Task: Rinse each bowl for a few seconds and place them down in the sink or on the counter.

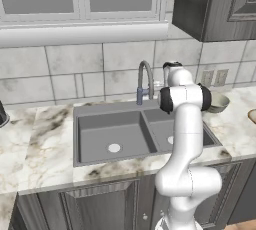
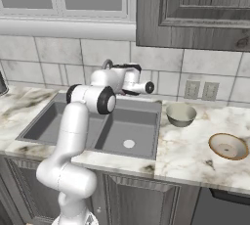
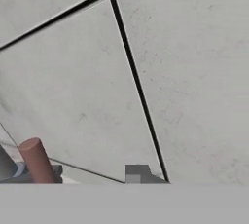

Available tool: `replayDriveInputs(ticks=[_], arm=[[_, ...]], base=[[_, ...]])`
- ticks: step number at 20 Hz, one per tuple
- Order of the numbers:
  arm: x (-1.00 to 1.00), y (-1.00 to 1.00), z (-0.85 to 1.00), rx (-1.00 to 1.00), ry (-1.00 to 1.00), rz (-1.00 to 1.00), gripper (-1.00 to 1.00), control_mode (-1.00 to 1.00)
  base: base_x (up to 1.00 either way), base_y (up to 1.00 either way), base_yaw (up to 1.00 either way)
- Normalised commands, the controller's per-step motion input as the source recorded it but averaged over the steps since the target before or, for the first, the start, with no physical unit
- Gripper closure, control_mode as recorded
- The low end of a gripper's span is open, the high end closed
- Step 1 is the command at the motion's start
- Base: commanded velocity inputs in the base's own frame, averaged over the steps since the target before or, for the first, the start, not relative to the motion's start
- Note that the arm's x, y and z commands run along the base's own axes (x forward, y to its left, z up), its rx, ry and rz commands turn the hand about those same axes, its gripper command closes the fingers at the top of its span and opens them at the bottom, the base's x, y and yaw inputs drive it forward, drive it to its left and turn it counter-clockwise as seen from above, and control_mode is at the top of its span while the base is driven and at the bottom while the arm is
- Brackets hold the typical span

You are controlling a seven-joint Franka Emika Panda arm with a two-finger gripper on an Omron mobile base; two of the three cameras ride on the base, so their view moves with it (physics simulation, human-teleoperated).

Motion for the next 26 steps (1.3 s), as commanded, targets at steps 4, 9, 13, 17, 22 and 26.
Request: replayDriveInputs(ticks=[4,9,13,17,22,26], arm=[[0.0,-0.55,-0.21,0.06,0.12,-0.03,1.0,-1.0],[0.0,-0.48,-0.38,0.07,0.17,-0.02,1.0,-1.0],[0.0,-0.38,-0.56,0.05,0.24,-0.02,1.0,-1.0],[0.0,-0.28,-0.64,0.01,0.24,-0.03,1.0,-1.0],[-0.05,-0.26,-0.65,0.0,0.22,-0.04,1.0,-1.0],[-0.1,-0.28,-0.61,0.0,0.2,-0.04,1.0,-1.0]], base=[[0.0,0.0,0.0],[0.0,0.0,0.0],[0.0,0.0,0.0],[0.0,0.0,0.0],[0.0,0.0,0.0],[0.0,0.0,0.0]])
